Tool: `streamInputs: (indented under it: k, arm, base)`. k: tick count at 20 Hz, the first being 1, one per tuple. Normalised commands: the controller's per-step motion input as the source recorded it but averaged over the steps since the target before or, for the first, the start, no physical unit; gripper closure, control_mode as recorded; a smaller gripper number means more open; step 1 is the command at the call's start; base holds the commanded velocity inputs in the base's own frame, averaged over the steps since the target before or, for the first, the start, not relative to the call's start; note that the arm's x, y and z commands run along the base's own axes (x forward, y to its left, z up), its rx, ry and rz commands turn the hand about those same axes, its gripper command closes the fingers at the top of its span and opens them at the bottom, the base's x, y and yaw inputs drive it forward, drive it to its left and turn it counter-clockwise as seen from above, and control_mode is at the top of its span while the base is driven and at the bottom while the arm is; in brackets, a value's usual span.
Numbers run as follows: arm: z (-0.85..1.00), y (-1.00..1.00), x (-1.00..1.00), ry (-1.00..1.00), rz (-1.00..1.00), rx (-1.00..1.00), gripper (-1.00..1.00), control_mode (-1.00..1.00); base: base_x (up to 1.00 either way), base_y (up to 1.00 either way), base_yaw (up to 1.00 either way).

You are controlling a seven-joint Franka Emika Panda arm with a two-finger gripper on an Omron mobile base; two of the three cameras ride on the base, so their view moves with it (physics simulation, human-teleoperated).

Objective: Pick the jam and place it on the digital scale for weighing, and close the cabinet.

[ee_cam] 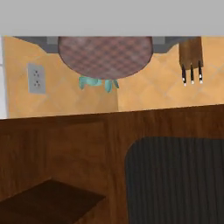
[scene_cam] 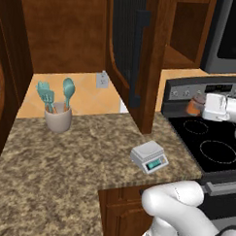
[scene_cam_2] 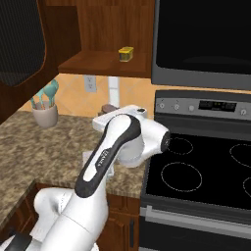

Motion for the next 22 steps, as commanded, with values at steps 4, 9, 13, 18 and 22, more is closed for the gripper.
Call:
streamInputs:
  k: [4, 9, 13, 18, 22]
  arm:
    - [-1.00, 0.29, 0.26, 0.00, 0.47, -0.05, 1.00, -1.00]
    - [-0.92, 0.63, 0.77, 0.01, 0.31, -0.12, 1.00, -1.00]
    - [-0.71, 0.55, 0.63, 0.05, 0.24, -0.12, 1.00, -1.00]
    - [-0.72, 0.12, 0.07, -0.06, 0.09, -0.08, 1.00, -1.00]
    - [-0.54, 0.04, 0.10, 0.00, 0.00, -0.04, 1.00, -1.00]
  base:
    - [0.00, 0.00, 0.00]
    - [0.00, 0.00, 0.00]
    - [0.00, 0.00, 0.00]
    - [0.00, 0.00, 0.00]
    - [0.00, 0.00, 0.00]
